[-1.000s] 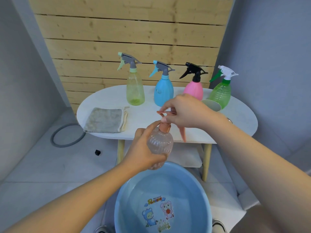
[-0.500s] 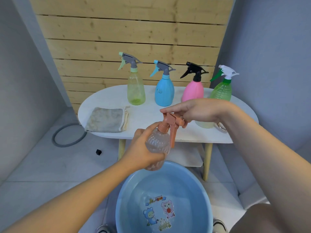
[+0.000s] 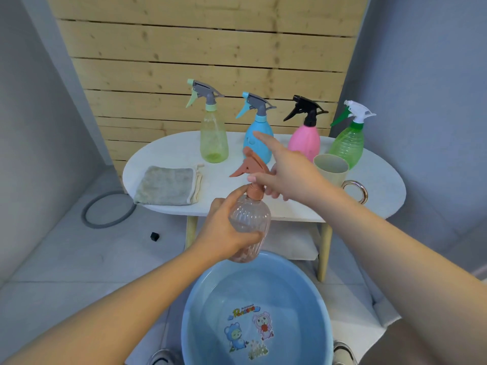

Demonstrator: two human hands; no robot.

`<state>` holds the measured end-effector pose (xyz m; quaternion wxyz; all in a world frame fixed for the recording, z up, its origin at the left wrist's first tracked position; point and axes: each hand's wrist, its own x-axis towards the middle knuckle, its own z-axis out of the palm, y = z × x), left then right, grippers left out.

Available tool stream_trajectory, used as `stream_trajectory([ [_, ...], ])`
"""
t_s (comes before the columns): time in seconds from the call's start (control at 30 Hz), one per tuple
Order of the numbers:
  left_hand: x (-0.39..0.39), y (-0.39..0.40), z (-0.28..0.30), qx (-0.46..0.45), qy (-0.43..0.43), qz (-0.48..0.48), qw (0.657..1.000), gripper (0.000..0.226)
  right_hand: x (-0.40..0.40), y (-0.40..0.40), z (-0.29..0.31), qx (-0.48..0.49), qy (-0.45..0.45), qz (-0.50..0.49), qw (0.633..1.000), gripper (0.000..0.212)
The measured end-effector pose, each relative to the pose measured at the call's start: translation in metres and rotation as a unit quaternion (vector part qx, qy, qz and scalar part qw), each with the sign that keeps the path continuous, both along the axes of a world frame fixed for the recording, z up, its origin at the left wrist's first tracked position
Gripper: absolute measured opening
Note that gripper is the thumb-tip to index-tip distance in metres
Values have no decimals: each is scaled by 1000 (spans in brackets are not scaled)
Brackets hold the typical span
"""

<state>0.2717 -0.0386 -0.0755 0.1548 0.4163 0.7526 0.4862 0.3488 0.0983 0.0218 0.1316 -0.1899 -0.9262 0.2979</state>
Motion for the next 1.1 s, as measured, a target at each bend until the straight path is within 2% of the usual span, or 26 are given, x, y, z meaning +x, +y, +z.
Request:
stream_trajectory([
  [0.07, -1, 0, 1, -1, -6, 5, 1000, 83, 1, -5, 0, 47, -1, 46, 998, 59],
  [0.13, -1, -2, 3, -6, -6, 8, 1000, 85, 3, -4, 3, 113, -53, 103, 987, 46],
  [0.23, -1, -5, 3, -9, -3, 8, 1000, 86, 0, 0, 2, 169, -126, 147, 967, 48],
  [0.43, -2, -5, -1, -15, 4, 18, 1000, 86, -2, 1, 0, 25, -102, 163, 981, 35],
  [0.57, 0, -4, 3, -2, 3, 34, 999, 81, -4, -1, 1, 11, -76, 131, 988, 36],
  [0.67, 1, -2, 6, 20, -9, 41, 999, 83, -4, -6, -4, 28, -15, 91, 995, 36],
  [0.73, 3, 0, 6, 33, -16, 36, 999, 79, -6, -10, -11, 99, 22, 66, 993, 40],
  [0.83, 2, 2, 5, 36, -24, 35, 998, 77, -8, -18, -19, 208, 45, 26, 977, 62],
  [0.9, -1, 2, 4, 41, -25, 40, 998, 77, -5, -20, -24, 221, 62, 12, 973, 76],
  [0.93, -3, 2, 3, 47, -25, 43, 998, 79, -3, -21, -25, 178, 76, 5, 981, 83],
  [1.0, -7, 2, 3, 48, -30, 51, 997, 85, 0, -20, -25, -6, 107, -24, 994, 84],
  [1.07, -8, 3, 2, 48, -31, 47, 997, 90, 0, -16, -24, -173, 84, -17, 981, 57],
  [1.1, -6, 3, 4, 49, -34, 42, 997, 90, 0, -13, -26, -197, 70, 0, 978, 39],
])
